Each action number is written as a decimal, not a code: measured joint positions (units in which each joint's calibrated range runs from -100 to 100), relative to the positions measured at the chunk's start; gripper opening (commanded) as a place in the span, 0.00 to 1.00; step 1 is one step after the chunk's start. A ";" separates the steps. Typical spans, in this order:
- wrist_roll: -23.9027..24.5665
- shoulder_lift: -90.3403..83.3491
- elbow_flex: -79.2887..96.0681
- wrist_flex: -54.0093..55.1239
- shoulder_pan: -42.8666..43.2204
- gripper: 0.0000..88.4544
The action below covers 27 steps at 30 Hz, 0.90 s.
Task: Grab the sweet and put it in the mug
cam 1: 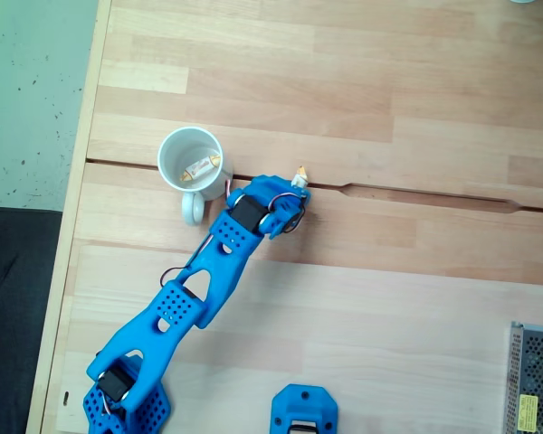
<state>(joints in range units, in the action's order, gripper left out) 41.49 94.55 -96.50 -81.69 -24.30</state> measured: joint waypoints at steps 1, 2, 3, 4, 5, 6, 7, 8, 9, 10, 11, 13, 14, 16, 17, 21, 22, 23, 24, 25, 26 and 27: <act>0.00 0.00 0.00 0.00 0.00 0.00; 0.00 0.00 0.00 -0.24 0.00 0.00; 0.00 0.00 0.00 -0.33 0.00 0.00; 0.00 0.00 0.00 -0.33 0.15 0.00; 0.05 -0.09 0.00 -0.33 0.30 0.00; 0.10 -0.27 0.00 -0.41 0.59 0.00; 0.10 -0.45 0.00 -0.41 0.96 0.00; 0.10 -0.82 0.00 -0.41 1.40 0.00; 0.10 -1.18 0.00 -0.41 1.92 0.00; 0.10 -1.73 0.00 -0.65 2.36 0.00; 0.10 -2.45 0.00 -0.90 2.81 0.00; 0.05 -4.09 0.00 -0.81 3.55 0.00; -0.05 -5.00 0.00 -0.81 3.69 0.00; -0.10 -6.72 0.00 -0.81 3.84 0.00; -0.10 -7.54 0.00 -0.90 3.84 0.00; 0.10 -11.53 0.00 -1.63 3.99 0.00; 0.10 -12.72 0.00 -2.36 3.99 0.00; 0.10 -13.81 0.00 -3.09 3.99 0.00; 0.15 -14.90 0.00 -3.74 4.06 0.00; 0.20 -15.99 0.00 -4.39 4.28 0.00; 0.20 -16.98 0.00 -4.80 4.65 0.00; 0.20 -17.98 0.00 -5.13 5.24 0.00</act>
<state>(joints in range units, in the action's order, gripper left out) 41.68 76.57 -96.50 -86.82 -19.05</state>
